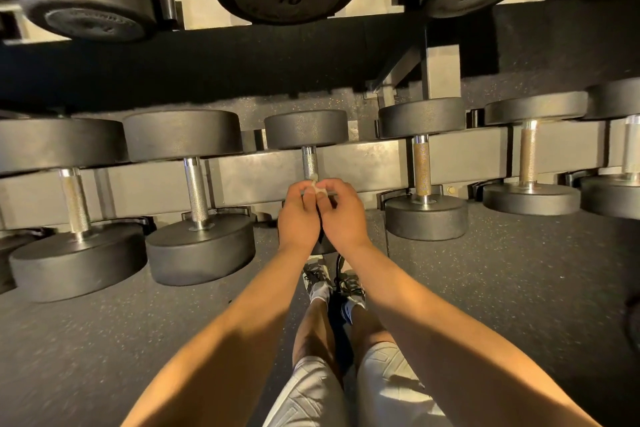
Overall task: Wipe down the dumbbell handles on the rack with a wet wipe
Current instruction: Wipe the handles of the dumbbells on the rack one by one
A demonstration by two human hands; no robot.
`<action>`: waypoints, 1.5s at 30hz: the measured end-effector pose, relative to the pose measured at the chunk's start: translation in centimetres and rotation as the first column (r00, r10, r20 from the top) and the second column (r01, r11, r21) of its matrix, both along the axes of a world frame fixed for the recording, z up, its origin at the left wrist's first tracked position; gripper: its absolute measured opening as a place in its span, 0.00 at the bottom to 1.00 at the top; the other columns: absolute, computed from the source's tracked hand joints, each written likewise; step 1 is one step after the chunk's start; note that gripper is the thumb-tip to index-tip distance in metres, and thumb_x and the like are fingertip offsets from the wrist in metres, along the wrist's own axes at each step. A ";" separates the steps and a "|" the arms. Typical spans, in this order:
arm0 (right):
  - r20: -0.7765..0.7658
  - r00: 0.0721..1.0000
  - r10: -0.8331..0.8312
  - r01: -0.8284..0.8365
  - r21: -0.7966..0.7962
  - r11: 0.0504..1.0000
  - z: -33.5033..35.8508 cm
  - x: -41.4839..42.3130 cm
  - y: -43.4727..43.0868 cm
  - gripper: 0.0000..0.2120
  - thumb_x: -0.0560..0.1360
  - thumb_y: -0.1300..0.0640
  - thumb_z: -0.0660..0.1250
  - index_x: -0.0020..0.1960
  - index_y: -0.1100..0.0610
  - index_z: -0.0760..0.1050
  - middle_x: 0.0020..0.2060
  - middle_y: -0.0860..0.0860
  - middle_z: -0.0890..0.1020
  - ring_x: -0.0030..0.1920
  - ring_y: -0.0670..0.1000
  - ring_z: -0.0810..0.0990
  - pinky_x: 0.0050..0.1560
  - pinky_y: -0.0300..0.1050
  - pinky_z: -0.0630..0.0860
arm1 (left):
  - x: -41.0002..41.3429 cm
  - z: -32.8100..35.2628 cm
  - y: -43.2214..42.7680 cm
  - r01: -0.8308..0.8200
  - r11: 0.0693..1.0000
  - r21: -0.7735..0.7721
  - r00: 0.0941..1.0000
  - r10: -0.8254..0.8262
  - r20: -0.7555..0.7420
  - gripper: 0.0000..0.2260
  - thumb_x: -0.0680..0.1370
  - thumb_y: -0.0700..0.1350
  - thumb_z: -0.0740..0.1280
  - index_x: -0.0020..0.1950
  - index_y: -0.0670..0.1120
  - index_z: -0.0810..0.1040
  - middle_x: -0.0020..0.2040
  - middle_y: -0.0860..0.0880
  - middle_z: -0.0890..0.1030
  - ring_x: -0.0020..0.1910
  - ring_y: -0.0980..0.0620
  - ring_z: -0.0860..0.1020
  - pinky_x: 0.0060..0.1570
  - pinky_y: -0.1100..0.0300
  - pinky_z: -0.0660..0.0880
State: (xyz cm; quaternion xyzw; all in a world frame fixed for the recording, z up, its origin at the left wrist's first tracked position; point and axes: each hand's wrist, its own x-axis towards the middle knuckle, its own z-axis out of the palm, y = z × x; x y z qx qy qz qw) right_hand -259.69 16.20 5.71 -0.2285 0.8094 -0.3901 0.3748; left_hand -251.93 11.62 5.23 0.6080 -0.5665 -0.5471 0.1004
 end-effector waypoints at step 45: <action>-0.131 0.991 0.022 -0.030 -0.058 0.998 -2.8 -0.3 -4.4 0.18 0.80 0.70 0.61 0.68 0.62 0.76 0.69 0.58 0.76 0.70 0.52 0.72 0.68 0.23 0.58 | 1.5 -2.2 0.0 0.066 0.998 0.019 0.992 -0.068 0.111 0.18 0.87 0.54 0.52 0.77 0.63 0.63 0.69 0.51 0.78 0.64 0.47 0.76 0.62 0.53 0.72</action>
